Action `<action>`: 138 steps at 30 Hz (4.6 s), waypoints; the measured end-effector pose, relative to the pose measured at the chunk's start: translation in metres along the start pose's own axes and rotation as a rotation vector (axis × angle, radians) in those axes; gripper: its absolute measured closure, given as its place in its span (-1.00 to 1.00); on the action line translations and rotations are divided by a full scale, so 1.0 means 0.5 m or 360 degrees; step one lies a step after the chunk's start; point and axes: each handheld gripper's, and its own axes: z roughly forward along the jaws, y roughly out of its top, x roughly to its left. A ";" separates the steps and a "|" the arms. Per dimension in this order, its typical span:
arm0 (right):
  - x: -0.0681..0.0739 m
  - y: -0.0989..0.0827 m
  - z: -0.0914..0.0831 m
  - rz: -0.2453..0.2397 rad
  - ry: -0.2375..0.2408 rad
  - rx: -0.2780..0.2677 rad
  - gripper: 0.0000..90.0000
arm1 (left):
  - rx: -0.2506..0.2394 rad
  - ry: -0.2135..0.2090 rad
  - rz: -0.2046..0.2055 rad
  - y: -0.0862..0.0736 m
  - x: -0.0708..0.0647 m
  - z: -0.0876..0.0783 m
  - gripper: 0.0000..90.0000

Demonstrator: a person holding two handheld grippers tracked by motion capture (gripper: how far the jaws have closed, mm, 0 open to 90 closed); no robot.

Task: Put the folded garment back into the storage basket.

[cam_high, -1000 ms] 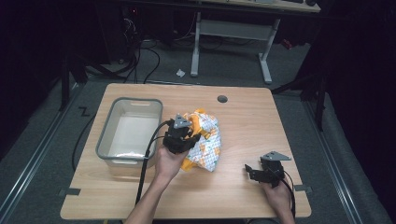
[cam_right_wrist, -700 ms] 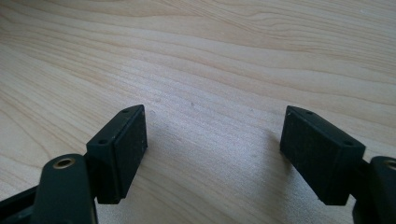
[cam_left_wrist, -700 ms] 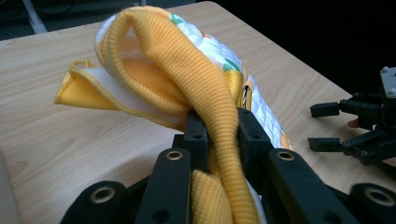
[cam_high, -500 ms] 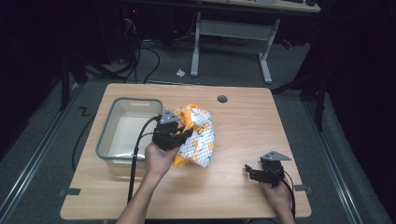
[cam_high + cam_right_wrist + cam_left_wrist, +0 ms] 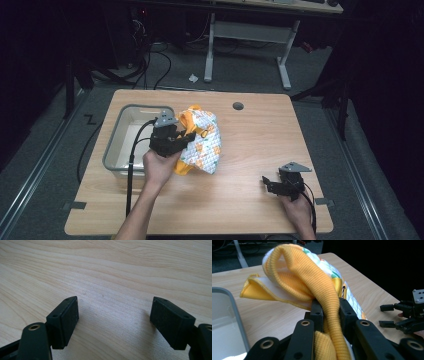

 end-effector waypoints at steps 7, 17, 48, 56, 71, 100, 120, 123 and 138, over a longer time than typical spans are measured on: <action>0.000 0.000 0.000 0.0000 0.0000 0.0000 -0.48 | -0.0013 0.0029 -0.0004 0.000 0.017 -0.019 0.71; 0.000 0.000 0.000 0.0000 0.0000 0.0000 -0.48 | -0.0042 0.0063 -0.0049 0.005 0.061 -0.057 0.71; 0.000 0.000 0.001 -0.0003 0.0000 -0.0003 -0.48 | -0.0046 0.0227 -0.0105 -0.005 0.163 -0.149 0.71; 0.000 0.000 0.001 -0.0002 -0.0001 -0.0003 -0.48 | 0.0013 0.0280 -0.0066 -0.014 0.184 -0.145 0.71; 0.000 0.000 0.001 0.0000 -0.0001 -0.0002 -0.48 | 0.0126 0.0350 -0.0107 -0.046 0.229 -0.110 0.70; 0.000 0.000 0.001 -0.0003 -0.0001 -0.0002 -0.48 | 0.0341 0.0492 -0.0145 -0.120 0.292 -0.037 0.69; 0.000 0.000 0.001 -0.0001 -0.0002 -0.0002 -0.48 | 0.0311 0.0764 -0.0111 -0.106 0.272 -0.057 -0.02; 0.000 0.000 0.001 0.0000 -0.0001 -0.0002 -0.48 | 0.0273 0.0738 -0.0104 -0.101 0.262 -0.061 -0.06; 0.000 0.000 0.001 -0.0001 -0.0002 -0.0002 -0.48 | 0.0042 0.0560 -0.0014 -0.078 0.160 -0.083 -0.17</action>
